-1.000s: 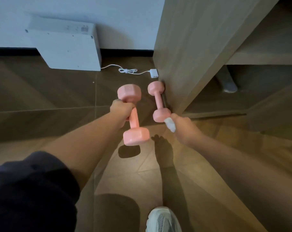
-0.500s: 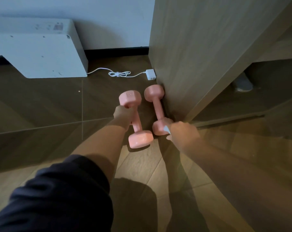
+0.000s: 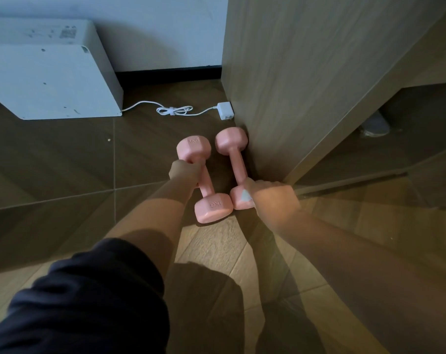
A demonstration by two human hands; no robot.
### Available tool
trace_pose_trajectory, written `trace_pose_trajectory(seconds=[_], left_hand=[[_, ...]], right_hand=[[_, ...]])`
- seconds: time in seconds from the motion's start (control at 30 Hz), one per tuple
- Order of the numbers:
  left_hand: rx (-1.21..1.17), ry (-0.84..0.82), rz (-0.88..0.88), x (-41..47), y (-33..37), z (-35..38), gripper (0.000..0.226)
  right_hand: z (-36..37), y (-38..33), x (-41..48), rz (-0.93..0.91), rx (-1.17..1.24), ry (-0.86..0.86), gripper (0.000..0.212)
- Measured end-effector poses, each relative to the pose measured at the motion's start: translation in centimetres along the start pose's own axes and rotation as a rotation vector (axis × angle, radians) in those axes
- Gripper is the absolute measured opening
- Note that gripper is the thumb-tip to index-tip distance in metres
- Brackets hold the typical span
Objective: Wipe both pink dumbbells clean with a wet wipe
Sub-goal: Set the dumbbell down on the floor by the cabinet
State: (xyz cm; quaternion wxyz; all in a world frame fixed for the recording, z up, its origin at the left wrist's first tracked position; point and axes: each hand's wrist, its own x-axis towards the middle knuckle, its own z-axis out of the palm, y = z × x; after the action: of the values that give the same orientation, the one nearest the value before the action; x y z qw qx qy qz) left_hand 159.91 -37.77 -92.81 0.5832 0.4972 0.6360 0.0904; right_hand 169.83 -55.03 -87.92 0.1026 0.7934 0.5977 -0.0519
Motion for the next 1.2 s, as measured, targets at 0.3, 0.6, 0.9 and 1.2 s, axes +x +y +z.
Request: trace_pose_trajectory(seconds=[0.3,0.6,0.9,1.2], left_hand=[[0.766,-0.296,0.555,-8.6,-4.3,-3.1,0.084],[1.003,-0.281,0.614,-7.8,-2.3,-2.1,0.055],[1.007,-0.316,0.588,-8.4,-1.7,-2.0,0.058],[1.052,-0.296,0.558,-8.3,-1.8,-1.8,0.060]], right_hand=[[0.0,0.0,0.0,-0.003,0.001,-0.008,0.028],[0.7,0.3,0.8,0.040,0.040,-0.077,0.028],[1.0,-0.1,0.7,0.065,0.042,-0.066,0.029],[-0.5,-0.6,0.0,0.058,0.027,-0.075,0.029]])
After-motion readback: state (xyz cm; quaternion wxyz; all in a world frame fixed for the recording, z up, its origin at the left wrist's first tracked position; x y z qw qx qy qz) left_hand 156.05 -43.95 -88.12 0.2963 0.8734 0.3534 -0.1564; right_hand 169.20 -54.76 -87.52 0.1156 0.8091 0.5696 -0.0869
